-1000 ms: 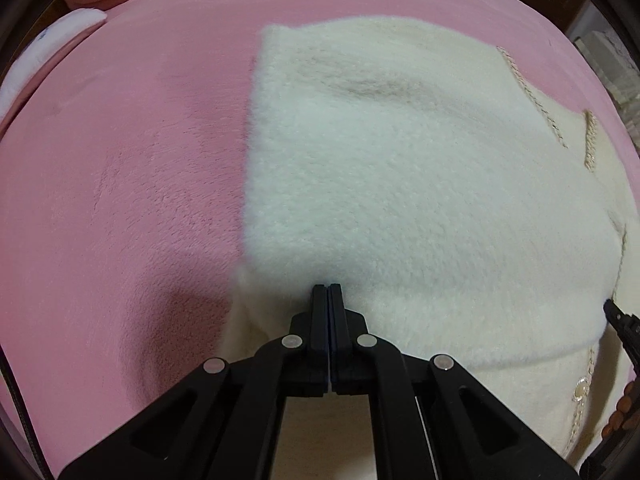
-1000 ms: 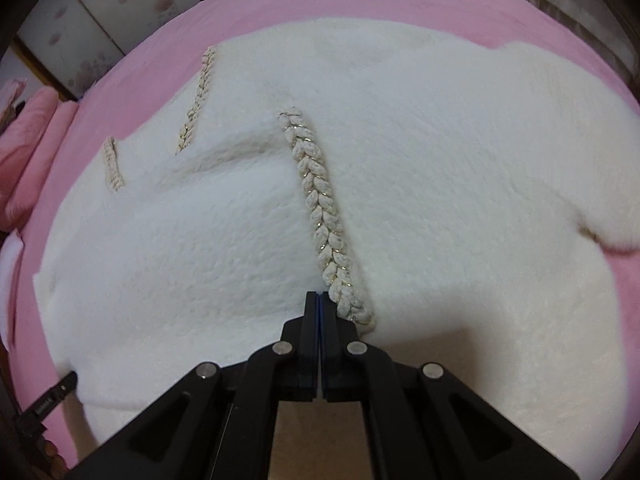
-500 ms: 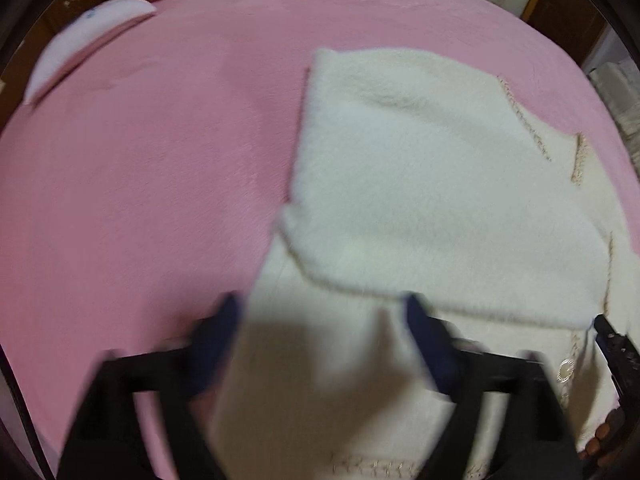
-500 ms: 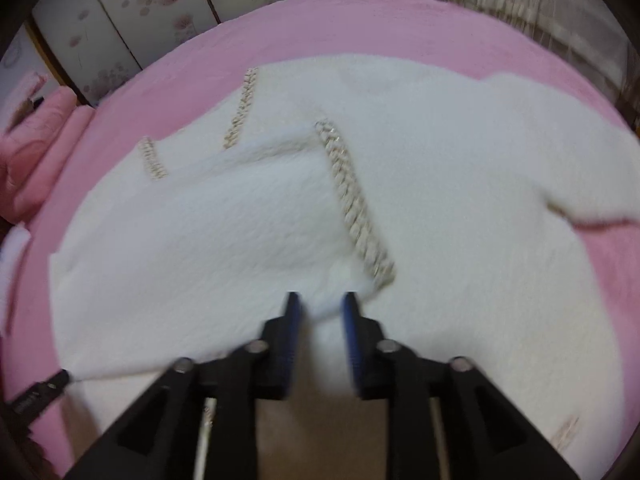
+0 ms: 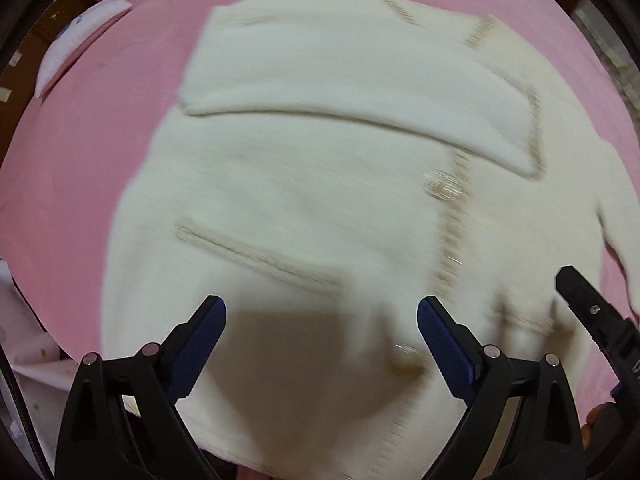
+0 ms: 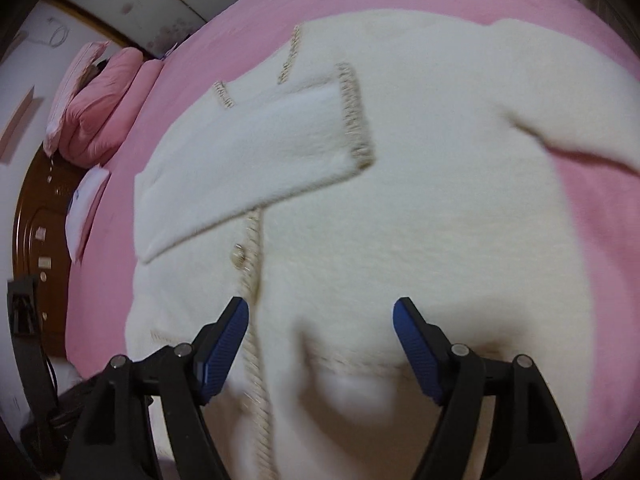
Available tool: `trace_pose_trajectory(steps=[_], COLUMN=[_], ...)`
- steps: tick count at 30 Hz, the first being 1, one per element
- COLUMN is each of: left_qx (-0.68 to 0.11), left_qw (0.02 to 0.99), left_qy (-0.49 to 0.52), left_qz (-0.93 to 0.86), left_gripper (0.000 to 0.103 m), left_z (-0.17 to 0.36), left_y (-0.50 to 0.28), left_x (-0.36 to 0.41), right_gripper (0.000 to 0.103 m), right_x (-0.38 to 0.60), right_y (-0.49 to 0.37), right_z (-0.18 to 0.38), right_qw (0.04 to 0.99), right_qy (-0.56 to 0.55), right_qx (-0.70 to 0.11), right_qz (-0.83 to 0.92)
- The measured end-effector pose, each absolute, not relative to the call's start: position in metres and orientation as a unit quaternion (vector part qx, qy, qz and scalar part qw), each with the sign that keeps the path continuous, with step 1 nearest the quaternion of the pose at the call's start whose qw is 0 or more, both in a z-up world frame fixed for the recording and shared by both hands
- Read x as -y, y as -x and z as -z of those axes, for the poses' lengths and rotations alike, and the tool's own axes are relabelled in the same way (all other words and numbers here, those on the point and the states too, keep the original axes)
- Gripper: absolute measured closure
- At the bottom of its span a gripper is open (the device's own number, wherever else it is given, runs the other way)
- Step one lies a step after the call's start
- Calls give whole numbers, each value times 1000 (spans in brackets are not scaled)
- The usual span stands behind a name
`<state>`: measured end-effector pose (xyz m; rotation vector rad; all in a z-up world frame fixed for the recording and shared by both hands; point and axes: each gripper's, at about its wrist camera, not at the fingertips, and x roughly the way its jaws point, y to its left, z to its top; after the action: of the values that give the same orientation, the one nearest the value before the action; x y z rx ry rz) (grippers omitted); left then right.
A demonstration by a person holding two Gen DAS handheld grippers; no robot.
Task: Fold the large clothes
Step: 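Grasp the cardigan's other front hem edge with the right gripper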
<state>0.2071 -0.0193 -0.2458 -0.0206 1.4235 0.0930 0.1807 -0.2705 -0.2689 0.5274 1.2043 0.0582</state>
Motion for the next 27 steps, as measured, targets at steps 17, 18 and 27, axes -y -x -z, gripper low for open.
trace_pose_trajectory(steps=[17, 18, 27], left_qx=[-697, -700, -713], left_qw=[697, 692, 681], left_qy=[-83, -89, -100], left_qz=[147, 150, 134], left_gripper=[8, 8, 8], left_z=[241, 244, 254], left_y=[-147, -146, -161], left_x=[313, 325, 380], right_gripper=[28, 28, 26], right_x=[568, 582, 669], right_y=[-28, -22, -29], right_z=[302, 303, 324], right_qw=[728, 725, 720], right_qy=[-388, -403, -471], right_qx=[-520, -507, -410], right_qz=[223, 233, 302])
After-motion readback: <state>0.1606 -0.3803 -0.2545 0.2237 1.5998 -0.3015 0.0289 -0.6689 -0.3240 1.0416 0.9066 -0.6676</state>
